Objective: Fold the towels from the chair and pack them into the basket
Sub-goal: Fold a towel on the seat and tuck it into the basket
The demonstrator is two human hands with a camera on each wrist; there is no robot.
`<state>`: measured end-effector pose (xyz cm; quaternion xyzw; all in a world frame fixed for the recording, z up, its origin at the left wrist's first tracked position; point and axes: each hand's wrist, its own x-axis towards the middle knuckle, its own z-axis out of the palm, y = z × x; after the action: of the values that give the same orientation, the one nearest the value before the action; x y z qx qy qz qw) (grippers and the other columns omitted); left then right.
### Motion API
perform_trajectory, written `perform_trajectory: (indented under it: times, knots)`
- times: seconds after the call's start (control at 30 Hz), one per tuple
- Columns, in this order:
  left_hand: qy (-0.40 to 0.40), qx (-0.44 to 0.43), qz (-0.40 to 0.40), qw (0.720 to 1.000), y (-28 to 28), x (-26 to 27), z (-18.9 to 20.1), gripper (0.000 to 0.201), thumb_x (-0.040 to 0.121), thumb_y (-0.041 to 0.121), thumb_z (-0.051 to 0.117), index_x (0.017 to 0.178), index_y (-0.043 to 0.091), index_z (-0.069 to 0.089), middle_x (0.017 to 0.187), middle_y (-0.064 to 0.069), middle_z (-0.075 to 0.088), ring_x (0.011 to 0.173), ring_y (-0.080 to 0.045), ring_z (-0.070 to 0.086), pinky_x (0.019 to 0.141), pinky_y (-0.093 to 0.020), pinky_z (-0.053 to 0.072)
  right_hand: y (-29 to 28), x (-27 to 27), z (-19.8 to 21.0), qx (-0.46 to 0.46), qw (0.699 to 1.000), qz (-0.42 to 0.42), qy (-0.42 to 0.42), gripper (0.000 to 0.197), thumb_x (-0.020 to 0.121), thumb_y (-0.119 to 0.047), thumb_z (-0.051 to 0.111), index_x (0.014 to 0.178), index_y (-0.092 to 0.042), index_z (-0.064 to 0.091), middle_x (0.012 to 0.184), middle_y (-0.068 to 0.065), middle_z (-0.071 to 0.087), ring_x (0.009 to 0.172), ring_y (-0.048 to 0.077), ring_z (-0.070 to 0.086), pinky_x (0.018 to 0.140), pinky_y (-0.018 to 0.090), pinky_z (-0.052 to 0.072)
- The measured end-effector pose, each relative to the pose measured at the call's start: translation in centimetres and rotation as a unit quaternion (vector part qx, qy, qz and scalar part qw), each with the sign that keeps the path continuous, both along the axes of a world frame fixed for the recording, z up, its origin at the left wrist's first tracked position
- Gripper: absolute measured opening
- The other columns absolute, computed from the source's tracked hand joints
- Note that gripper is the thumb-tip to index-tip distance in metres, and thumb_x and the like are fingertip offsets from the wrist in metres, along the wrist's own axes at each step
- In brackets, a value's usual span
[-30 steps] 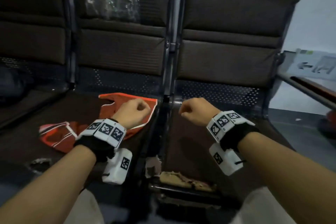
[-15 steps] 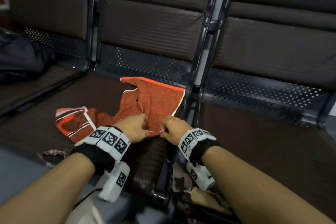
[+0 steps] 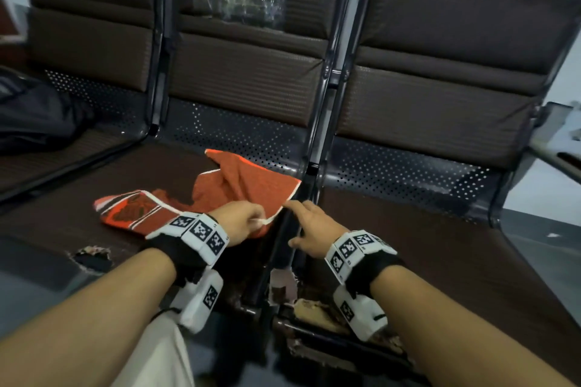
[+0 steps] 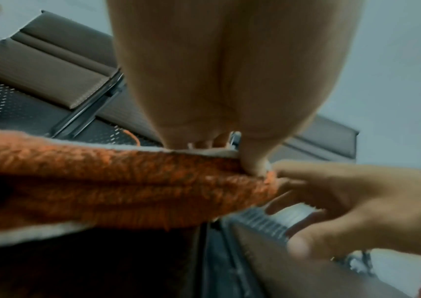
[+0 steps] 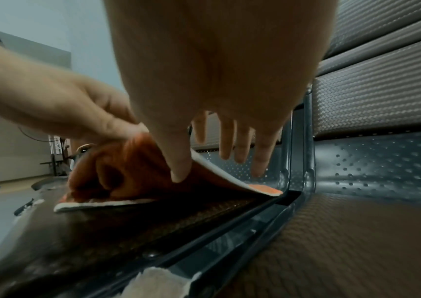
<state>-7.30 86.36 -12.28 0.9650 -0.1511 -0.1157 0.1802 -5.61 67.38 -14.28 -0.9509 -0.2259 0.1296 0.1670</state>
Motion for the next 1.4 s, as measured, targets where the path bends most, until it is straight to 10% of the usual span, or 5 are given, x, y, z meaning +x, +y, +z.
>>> perform_trajectory:
  times: [0.33, 0.73, 1.0, 1.13, 1.4]
  knots:
    - [-0.124, -0.276, -0.05, 0.952, -5.1, -3.2, 3.7, 0.011, 0.094, 0.016, 0.053, 0.093, 0.013, 0.064, 0.075, 0.014, 0.061, 0.072, 0.002, 0.054, 0.068, -0.005, 0.038, -5.3, -2.8, 4.2, 0.215, 0.971, -0.072, -0.07, 0.016, 0.096, -0.016, 0.048, 0.086, -0.018, 0.061, 0.081, -0.004, 0.061, 0.08, 0.013, 0.055, 0.074, 0.027, 0.039]
    - [-0.103, -0.192, 0.014, 0.976, -9.3, -0.5, 2.2, 0.029, 0.08, 0.043, 0.068, 0.062, 0.024, 0.056, 0.052, 0.009, 0.054, 0.05, 0.0, 0.05, 0.048, -0.012, 0.034, -15.1, -2.1, 8.1, 0.545, 0.659, -0.421, -0.301, 0.022, 0.093, -0.013, 0.046, 0.077, -0.019, 0.058, 0.072, -0.012, 0.058, 0.06, -0.009, 0.053, 0.056, 0.004, 0.037]
    - [0.025, -0.242, 0.031, 0.969, -12.0, 2.2, 0.4, 0.02, 0.079, 0.037, 0.07, 0.074, 0.019, 0.063, 0.074, 0.004, 0.067, 0.075, -0.012, 0.064, 0.074, -0.029, 0.048, -15.9, -0.7, 1.4, 0.389, 0.855, -0.343, -0.03, 0.004, 0.09, -0.019, 0.061, 0.093, -0.018, 0.065, 0.083, 0.004, 0.067, 0.068, 0.015, 0.059, 0.063, 0.031, 0.046]
    - [0.173, -0.361, 0.061, 0.914, -12.6, 2.7, -0.7, 0.008, 0.079, 0.022, 0.069, 0.08, 0.017, 0.063, 0.08, 0.0, 0.066, 0.078, -0.015, 0.063, 0.078, -0.03, 0.047, -16.8, -0.4, 0.5, 0.079, 0.973, -0.216, -0.006, 0.027, 0.084, -0.03, 0.069, 0.11, -0.025, 0.063, 0.11, -0.003, 0.066, 0.101, 0.014, 0.06, 0.085, 0.025, 0.044]
    - [0.127, -0.302, -0.004, 0.945, -12.3, 3.7, -2.5, 0.01, 0.089, 0.012, 0.06, 0.084, 0.021, 0.063, 0.081, 0.003, 0.067, 0.077, -0.01, 0.062, 0.068, -0.016, 0.048, -19.5, -2.1, 2.1, -0.031, 0.971, -0.23, 0.058, 0.046, 0.068, -0.048, 0.08, 0.101, -0.022, 0.059, 0.093, -0.005, 0.066, 0.087, 0.013, 0.06, 0.077, 0.029, 0.047]
